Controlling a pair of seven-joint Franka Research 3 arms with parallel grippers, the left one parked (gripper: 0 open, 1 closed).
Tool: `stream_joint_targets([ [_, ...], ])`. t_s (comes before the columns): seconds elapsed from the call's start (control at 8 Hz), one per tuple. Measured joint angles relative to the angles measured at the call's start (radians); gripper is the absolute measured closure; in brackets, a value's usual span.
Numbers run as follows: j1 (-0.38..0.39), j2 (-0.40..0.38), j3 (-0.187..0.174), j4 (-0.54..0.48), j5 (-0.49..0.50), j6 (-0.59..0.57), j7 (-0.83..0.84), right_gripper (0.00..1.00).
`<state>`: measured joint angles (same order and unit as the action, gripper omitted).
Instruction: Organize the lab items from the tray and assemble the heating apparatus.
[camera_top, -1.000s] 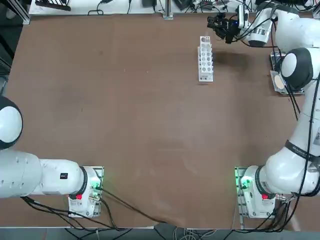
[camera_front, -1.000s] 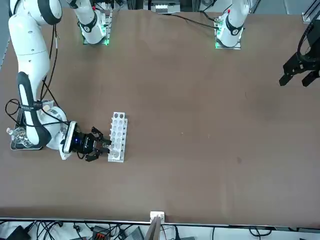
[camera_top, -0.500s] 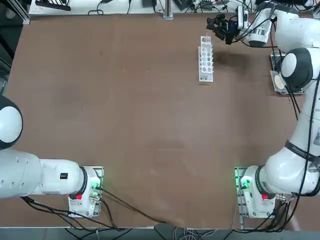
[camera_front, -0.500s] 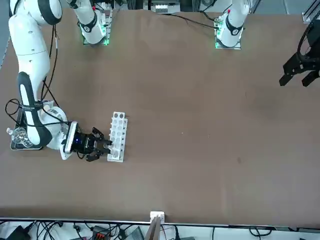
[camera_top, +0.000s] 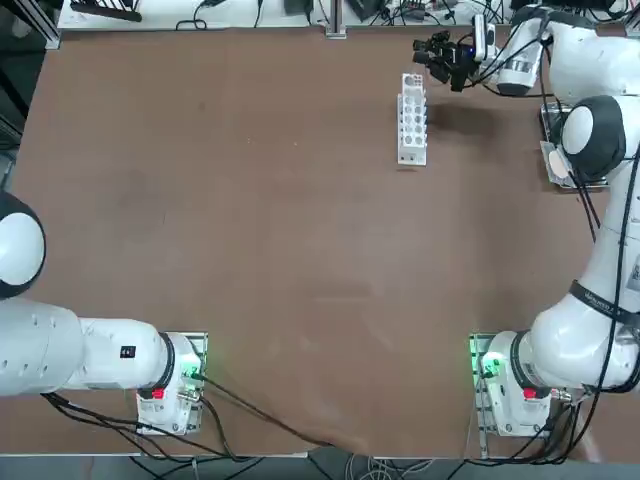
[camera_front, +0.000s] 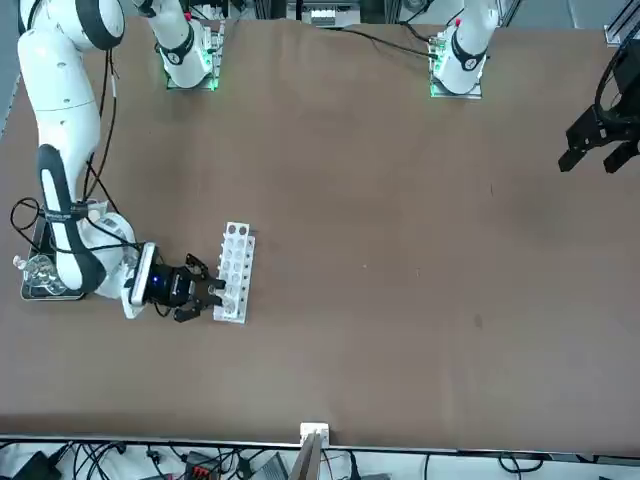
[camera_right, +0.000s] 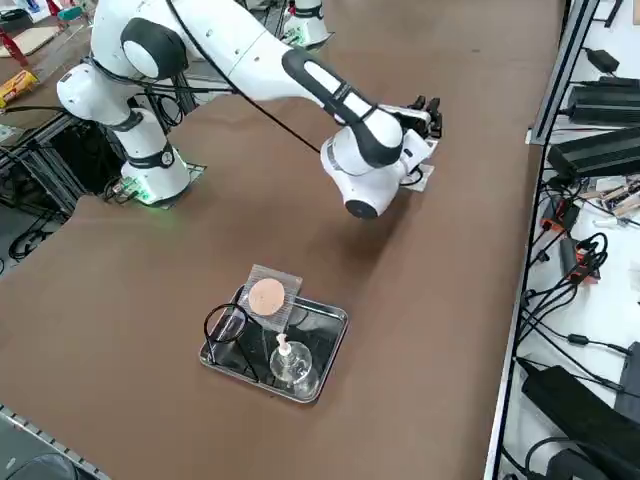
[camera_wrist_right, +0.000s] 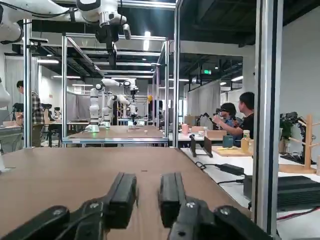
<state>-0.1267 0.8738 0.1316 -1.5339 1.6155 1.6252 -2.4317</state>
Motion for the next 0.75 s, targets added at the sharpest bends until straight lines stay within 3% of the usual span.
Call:
stream_joint_targets([
  [0.25,-0.001,0.0,0.0,-0.004,0.0,0.0,0.001,0.22],
  [0.38,-0.001,-0.001,0.0,-0.004,0.0,0.0,0.005,0.08],
  [0.62,-0.002,-0.017,-0.004,-0.002,-0.006,0.015,0.069,0.07],
  [0.75,-0.003,-0.047,-0.023,0.005,-0.049,0.023,0.161,0.07],
])
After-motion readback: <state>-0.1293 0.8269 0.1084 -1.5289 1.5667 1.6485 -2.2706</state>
